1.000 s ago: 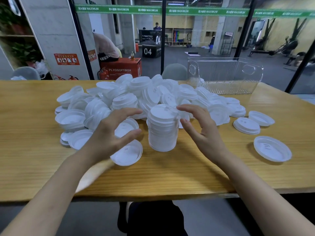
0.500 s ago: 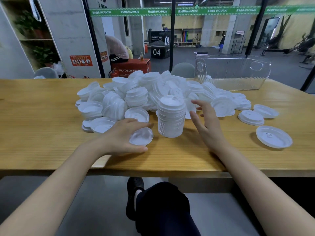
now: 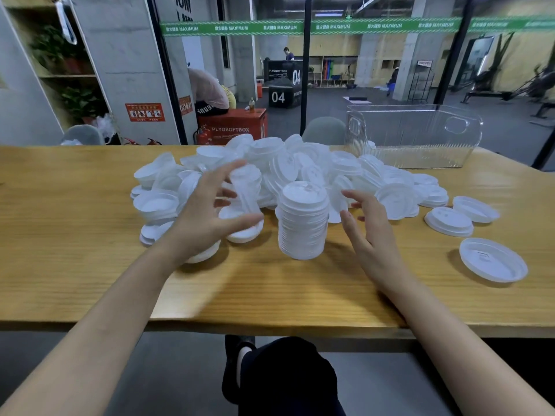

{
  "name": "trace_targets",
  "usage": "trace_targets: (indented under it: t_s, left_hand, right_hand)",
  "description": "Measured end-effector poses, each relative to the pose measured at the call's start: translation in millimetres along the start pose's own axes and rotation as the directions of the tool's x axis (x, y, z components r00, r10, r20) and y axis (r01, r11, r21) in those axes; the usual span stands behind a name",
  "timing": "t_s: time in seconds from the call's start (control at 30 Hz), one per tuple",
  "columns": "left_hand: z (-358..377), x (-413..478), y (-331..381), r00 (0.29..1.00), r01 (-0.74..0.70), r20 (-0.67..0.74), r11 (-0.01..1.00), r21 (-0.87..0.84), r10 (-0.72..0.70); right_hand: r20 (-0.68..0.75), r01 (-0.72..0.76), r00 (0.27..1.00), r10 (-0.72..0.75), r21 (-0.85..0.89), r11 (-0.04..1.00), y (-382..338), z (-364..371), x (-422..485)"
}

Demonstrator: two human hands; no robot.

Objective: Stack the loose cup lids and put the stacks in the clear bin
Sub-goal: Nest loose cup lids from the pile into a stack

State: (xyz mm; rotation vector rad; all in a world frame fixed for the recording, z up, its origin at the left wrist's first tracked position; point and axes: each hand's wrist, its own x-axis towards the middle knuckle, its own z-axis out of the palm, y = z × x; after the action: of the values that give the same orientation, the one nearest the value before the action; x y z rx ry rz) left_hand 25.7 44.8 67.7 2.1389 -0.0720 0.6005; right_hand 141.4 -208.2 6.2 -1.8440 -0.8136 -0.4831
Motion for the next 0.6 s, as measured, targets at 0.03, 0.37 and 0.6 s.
trace_targets:
  t_s: [0.03, 0.37, 0.6]
  left_hand:
    - [1, 3, 3, 0.999, 0.007, -0.045, 0.993, -0.118, -0.013]
    - [56, 29, 7, 0.988, 0.067, -0.099, 0.91, -0.41, -0.117]
    - [66, 38, 4, 0.995, 0.095, -0.012, 0.97, -0.225, -0.1]
  right_hand:
    - [-0.003, 0.003, 1.0, -0.003, 0.0, 1.0, 0, 0, 0]
    - [-0.002, 0.046, 0.999, -0.046, -0.002, 0.999, 0, 1, -1]
    - [0.019, 0.041, 0.999, -0.041, -0.013, 0.999, -1, 0, -3]
